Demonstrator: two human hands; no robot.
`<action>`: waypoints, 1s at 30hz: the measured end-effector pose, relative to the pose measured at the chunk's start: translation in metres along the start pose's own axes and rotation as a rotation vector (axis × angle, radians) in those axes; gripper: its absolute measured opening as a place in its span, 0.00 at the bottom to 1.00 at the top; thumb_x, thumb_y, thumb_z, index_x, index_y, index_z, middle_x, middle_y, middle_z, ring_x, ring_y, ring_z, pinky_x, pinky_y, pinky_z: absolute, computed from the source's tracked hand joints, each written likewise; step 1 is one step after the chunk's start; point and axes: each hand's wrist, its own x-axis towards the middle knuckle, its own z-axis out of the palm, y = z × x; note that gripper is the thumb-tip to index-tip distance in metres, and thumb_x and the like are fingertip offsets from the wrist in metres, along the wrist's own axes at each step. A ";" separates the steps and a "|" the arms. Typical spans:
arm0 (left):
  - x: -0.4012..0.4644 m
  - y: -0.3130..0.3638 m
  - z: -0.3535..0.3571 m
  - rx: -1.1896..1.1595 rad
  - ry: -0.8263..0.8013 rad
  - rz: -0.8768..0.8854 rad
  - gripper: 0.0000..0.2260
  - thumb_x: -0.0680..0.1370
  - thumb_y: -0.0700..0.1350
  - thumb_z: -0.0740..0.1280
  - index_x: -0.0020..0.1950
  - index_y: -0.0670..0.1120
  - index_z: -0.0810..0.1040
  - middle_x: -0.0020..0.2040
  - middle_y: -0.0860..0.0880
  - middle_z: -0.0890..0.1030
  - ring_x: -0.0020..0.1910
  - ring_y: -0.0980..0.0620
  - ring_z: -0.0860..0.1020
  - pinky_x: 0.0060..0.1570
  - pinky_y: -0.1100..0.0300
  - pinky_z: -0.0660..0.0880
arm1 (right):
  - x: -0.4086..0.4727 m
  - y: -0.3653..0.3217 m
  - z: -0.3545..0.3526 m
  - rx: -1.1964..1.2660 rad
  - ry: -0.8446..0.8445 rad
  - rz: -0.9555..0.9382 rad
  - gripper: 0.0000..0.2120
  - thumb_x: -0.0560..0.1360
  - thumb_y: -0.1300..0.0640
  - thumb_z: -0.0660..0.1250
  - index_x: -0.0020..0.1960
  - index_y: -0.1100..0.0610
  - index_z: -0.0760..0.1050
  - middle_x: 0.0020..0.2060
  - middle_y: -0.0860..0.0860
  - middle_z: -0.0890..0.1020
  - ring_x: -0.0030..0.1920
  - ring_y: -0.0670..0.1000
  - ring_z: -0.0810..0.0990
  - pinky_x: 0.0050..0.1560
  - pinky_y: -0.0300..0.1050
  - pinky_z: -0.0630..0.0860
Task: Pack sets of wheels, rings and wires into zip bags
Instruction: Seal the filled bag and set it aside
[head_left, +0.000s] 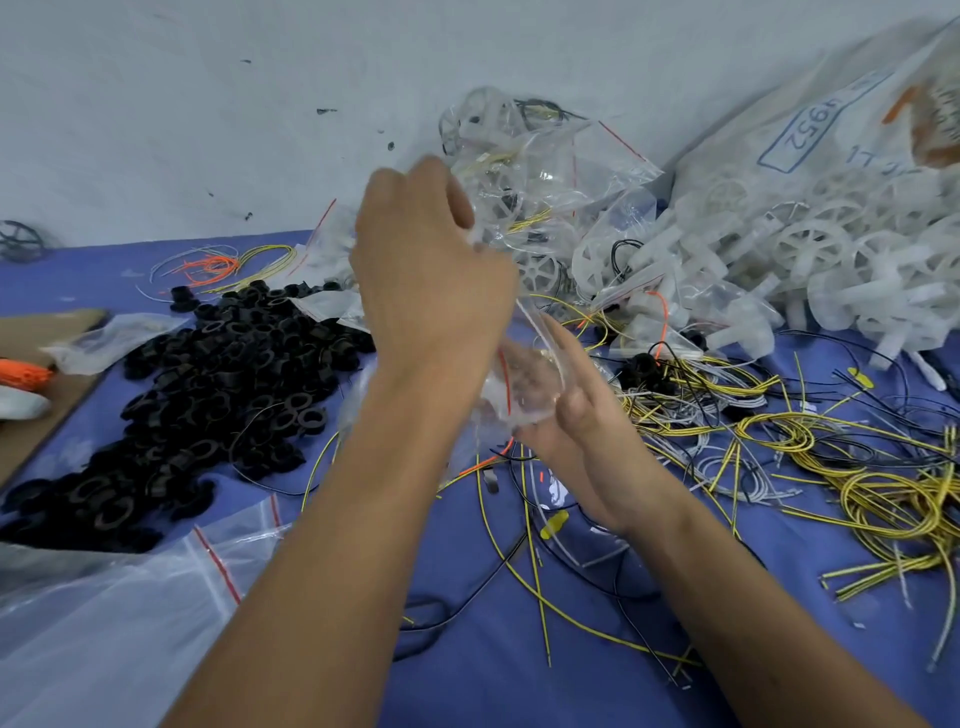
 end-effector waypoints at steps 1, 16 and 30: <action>0.009 0.004 -0.003 -0.005 0.006 0.001 0.10 0.66 0.37 0.64 0.45 0.47 0.76 0.48 0.49 0.78 0.43 0.51 0.71 0.39 0.60 0.59 | -0.001 -0.002 0.000 -0.004 -0.012 -0.004 0.56 0.62 0.37 0.81 0.80 0.52 0.57 0.74 0.56 0.72 0.76 0.57 0.68 0.73 0.62 0.69; 0.009 -0.019 0.008 -0.590 -0.263 -0.441 0.17 0.78 0.62 0.65 0.43 0.48 0.74 0.37 0.52 0.77 0.36 0.52 0.73 0.41 0.54 0.73 | 0.000 -0.027 -0.019 0.025 0.439 0.135 0.15 0.82 0.63 0.62 0.42 0.58 0.85 0.39 0.56 0.85 0.37 0.55 0.83 0.39 0.48 0.79; -0.076 -0.100 0.046 -1.212 -0.822 -0.781 0.35 0.77 0.69 0.61 0.71 0.41 0.73 0.69 0.36 0.77 0.64 0.33 0.77 0.65 0.35 0.73 | -0.001 -0.023 -0.036 -0.490 0.311 0.130 0.05 0.79 0.60 0.66 0.53 0.56 0.80 0.46 0.60 0.82 0.44 0.58 0.78 0.46 0.60 0.75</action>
